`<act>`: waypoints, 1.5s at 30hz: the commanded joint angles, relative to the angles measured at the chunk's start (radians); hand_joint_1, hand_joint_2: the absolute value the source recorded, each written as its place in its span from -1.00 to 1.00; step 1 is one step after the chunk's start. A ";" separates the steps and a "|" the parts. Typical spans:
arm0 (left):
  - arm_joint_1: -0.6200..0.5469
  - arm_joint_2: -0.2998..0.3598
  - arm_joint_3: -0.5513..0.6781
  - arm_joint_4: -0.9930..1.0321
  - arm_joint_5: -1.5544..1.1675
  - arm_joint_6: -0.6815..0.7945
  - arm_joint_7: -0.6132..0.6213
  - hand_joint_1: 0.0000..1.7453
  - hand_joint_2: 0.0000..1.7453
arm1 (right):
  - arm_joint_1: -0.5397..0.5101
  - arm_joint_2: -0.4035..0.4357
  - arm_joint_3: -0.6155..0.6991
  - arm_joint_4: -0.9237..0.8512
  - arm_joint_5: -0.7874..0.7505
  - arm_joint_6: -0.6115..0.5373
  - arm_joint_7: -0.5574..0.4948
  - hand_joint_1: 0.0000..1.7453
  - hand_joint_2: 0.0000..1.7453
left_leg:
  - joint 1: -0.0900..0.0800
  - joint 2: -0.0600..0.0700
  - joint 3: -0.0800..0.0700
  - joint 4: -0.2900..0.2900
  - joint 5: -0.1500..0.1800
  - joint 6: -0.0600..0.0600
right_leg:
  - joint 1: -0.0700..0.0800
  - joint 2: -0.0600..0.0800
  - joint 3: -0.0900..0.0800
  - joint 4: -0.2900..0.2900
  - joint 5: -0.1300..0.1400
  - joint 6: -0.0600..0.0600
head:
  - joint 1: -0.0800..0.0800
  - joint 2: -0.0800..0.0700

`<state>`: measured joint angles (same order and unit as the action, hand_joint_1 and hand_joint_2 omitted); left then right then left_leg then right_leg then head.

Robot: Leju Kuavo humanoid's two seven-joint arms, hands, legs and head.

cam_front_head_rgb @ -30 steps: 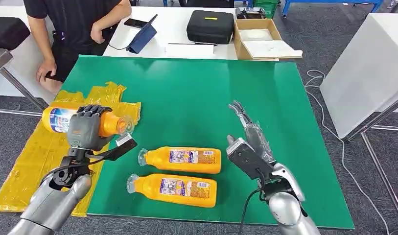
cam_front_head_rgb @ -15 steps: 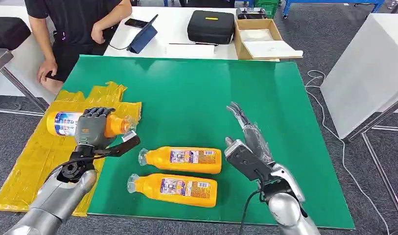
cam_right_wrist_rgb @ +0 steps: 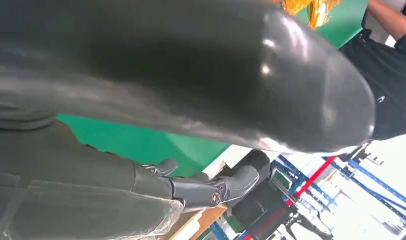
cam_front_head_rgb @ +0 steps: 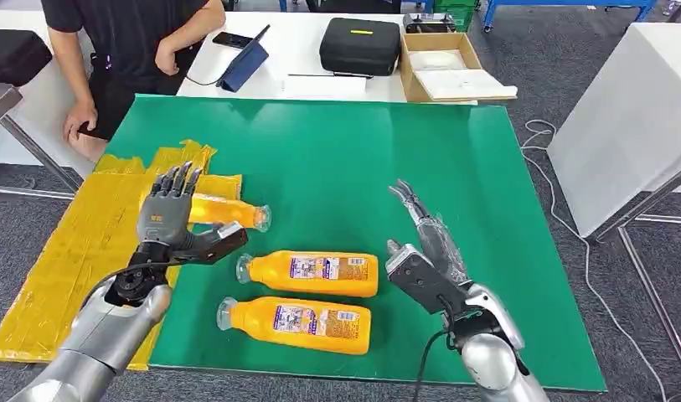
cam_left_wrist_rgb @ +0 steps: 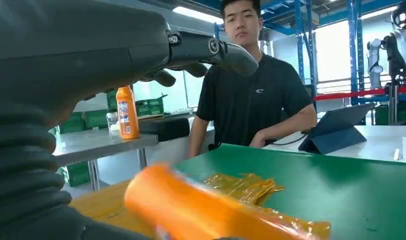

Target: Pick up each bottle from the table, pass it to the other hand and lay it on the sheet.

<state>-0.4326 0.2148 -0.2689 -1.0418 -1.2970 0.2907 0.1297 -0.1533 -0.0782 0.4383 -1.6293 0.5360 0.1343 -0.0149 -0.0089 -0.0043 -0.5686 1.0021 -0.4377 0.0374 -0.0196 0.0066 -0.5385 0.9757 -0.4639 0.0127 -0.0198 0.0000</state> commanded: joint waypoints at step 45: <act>0.533 0.028 0.362 -0.758 1.481 -0.044 -0.406 -1.00 -1.00 | 0.045 -0.070 0.342 0.101 0.169 -0.028 0.140 -1.00 1.00 | 0.001 0.002 0.001 -0.003 0.000 -0.003 | 0.001 0.001 0.002 -0.003 0.001 -0.002 | 0.000 0.000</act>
<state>0.1103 0.2789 0.0794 -1.8170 0.1823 0.2544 -0.2865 -0.0474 -0.2121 0.7481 -1.7181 0.7179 0.0957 0.1034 -0.0086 -0.0045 -0.5690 1.0010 -0.4378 0.0373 -0.0194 0.0062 -0.5378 0.9752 -0.4643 0.0126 -0.0198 0.0000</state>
